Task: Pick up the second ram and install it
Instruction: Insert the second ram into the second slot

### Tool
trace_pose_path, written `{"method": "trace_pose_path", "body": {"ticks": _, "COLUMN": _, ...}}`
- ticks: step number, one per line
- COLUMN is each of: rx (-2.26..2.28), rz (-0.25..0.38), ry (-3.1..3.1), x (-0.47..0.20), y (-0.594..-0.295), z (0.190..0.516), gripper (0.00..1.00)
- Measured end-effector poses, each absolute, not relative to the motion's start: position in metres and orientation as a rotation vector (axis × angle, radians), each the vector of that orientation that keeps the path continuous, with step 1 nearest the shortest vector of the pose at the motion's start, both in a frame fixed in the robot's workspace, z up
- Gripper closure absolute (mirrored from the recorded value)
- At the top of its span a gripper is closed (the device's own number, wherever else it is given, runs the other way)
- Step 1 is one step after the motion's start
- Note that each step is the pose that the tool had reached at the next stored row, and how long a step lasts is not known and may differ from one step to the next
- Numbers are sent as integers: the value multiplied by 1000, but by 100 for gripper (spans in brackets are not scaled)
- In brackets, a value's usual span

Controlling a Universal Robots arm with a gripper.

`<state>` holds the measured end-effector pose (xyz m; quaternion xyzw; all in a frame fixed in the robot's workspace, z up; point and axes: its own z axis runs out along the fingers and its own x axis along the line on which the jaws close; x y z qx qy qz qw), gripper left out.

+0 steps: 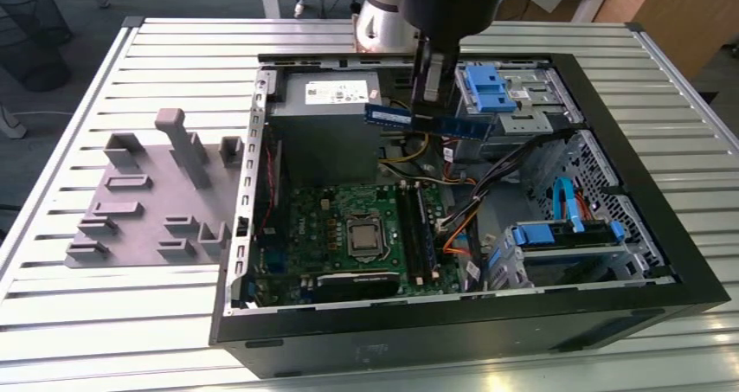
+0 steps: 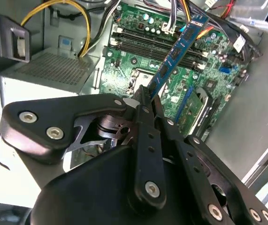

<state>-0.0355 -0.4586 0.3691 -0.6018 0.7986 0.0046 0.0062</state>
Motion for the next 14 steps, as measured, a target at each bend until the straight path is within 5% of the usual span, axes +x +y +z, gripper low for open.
{"method": "trace_pose_path", "body": {"ticks": 14, "rx": -1830, "rz": 14, "ry": 2538, "x": -36, "y": -459, "z": 369, "gripper": 86}}
